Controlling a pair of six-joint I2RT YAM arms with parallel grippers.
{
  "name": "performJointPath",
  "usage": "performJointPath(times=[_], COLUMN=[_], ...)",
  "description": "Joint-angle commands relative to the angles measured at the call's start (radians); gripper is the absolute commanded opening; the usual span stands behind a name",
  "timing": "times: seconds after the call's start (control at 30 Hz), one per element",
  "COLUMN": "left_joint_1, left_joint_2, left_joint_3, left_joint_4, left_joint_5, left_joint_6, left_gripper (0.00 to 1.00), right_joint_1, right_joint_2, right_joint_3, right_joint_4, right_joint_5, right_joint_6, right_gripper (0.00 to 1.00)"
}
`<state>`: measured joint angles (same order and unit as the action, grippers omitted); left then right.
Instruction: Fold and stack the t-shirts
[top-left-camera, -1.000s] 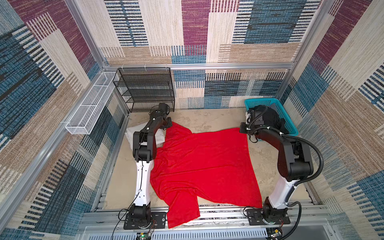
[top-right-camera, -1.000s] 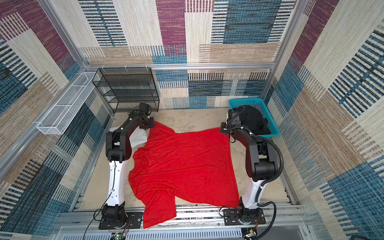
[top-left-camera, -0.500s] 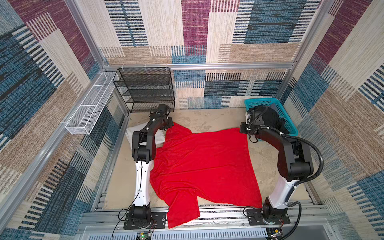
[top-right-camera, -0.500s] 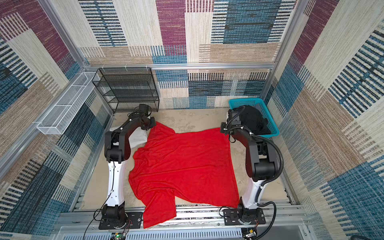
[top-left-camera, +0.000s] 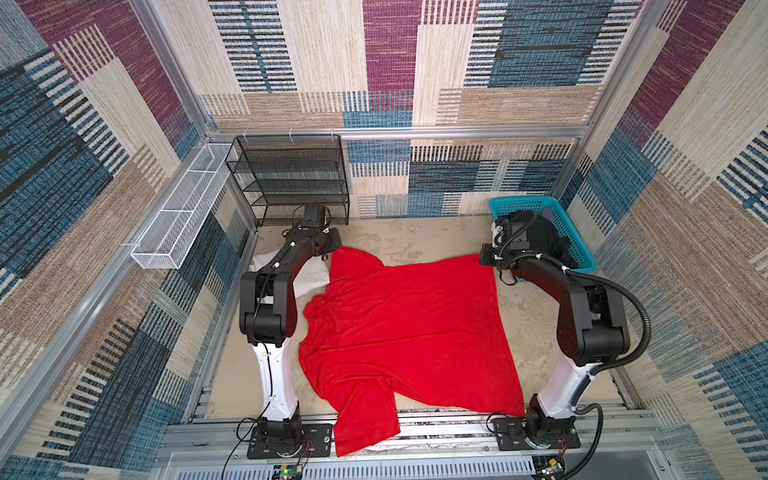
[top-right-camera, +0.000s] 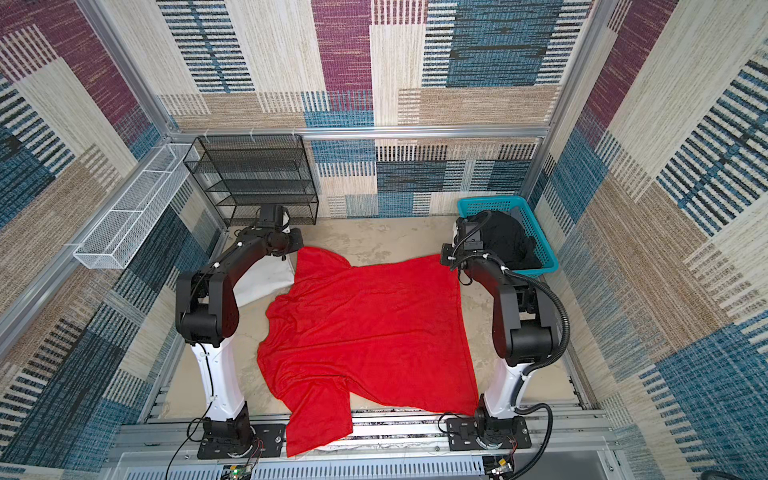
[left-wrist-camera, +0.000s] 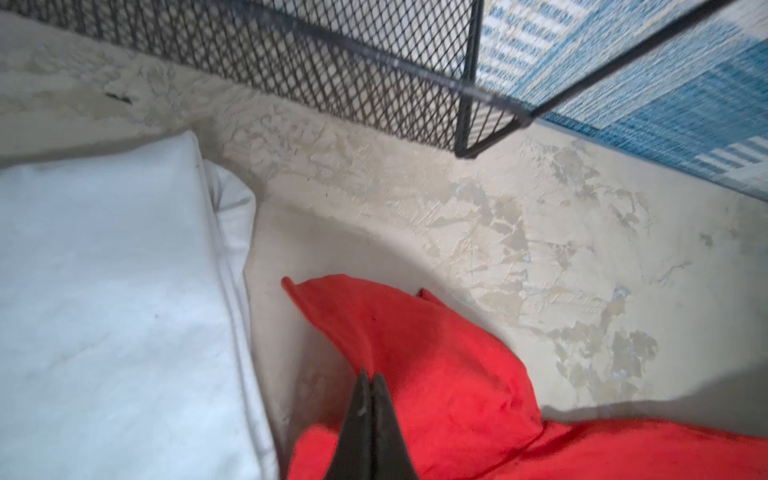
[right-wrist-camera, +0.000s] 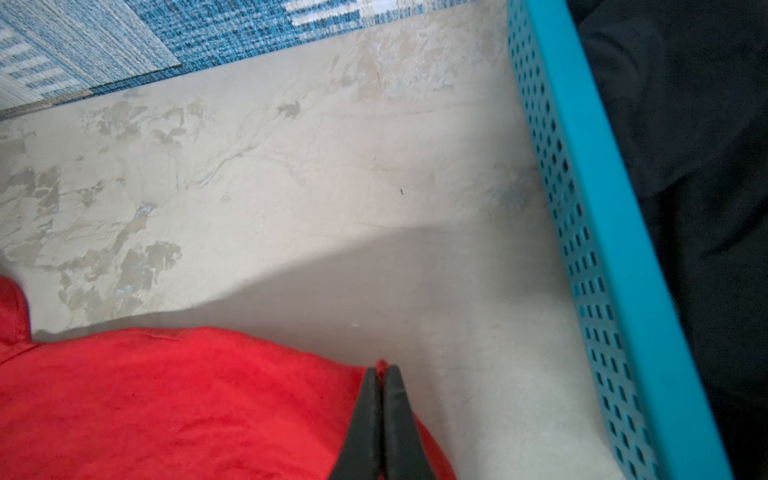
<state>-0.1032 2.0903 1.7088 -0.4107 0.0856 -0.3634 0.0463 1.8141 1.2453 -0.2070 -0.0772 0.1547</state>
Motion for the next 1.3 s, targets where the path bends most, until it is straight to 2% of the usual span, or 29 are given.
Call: performJointPath(times=[0.0, 0.23, 0.47, 0.7, 1.27], left_joint_1=[0.000, 0.000, 0.000, 0.000, 0.002], left_joint_2=[-0.055, -0.187, -0.385, -0.509, -0.905], left_joint_3=[-0.057, -0.180, -0.316, -0.370, -0.700], left_joint_4=[0.040, 0.058, 0.082, 0.039, -0.034], left_joint_5=[0.013, 0.008, -0.017, -0.038, -0.042], left_joint_6=[-0.001, -0.011, -0.009, 0.015, -0.051], left_gripper=[0.00, 0.00, 0.00, 0.00, 0.00], right_joint_1=[0.001, 0.001, 0.001, 0.001, 0.001], right_joint_2=[-0.027, -0.095, -0.180, -0.267, -0.483], right_joint_3=[-0.017, -0.080, -0.162, -0.216, -0.436], right_joint_4=[0.017, 0.017, 0.038, 0.033, -0.015], right_joint_5=[-0.008, 0.022, 0.072, 0.066, 0.108], right_joint_6=[0.013, 0.026, 0.031, 0.028, 0.075], right_gripper=[0.00, 0.00, 0.00, 0.00, 0.00])
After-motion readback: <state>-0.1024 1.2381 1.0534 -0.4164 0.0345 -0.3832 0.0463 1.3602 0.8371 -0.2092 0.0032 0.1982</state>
